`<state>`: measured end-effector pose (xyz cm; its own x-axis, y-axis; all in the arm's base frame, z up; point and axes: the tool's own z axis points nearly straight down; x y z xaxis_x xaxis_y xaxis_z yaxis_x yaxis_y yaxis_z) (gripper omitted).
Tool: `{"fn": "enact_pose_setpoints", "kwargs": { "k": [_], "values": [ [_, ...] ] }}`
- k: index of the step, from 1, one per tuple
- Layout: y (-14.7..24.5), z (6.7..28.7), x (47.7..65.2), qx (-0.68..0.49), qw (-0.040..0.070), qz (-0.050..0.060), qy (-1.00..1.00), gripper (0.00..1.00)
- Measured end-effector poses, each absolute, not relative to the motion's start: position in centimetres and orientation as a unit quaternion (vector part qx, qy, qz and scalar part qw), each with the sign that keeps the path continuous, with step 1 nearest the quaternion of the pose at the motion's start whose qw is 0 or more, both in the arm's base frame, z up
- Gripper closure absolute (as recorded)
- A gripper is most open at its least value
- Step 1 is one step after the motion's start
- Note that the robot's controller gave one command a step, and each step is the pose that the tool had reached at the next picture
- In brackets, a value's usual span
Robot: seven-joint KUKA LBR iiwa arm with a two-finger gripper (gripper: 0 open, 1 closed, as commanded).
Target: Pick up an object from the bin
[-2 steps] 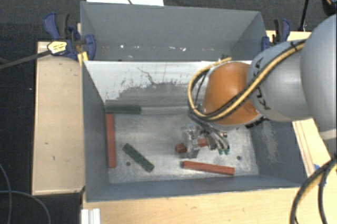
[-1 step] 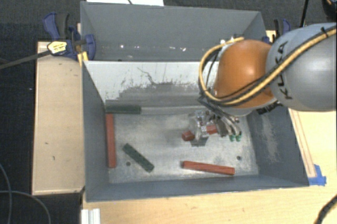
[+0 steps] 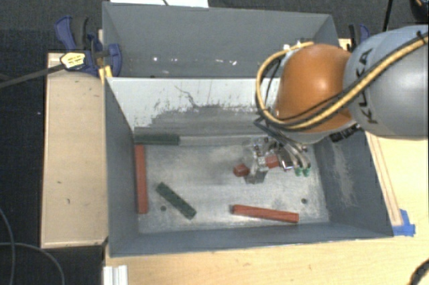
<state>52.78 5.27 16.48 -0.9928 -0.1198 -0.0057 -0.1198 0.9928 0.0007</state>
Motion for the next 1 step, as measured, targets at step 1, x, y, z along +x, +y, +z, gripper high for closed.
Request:
{"fn": "enact_pose_setpoints", "kwargs": {
  "k": [1],
  "values": [
    [5.26,20.19,52.91,-0.058,0.004,0.000,0.998,1.00]
  ]
}}
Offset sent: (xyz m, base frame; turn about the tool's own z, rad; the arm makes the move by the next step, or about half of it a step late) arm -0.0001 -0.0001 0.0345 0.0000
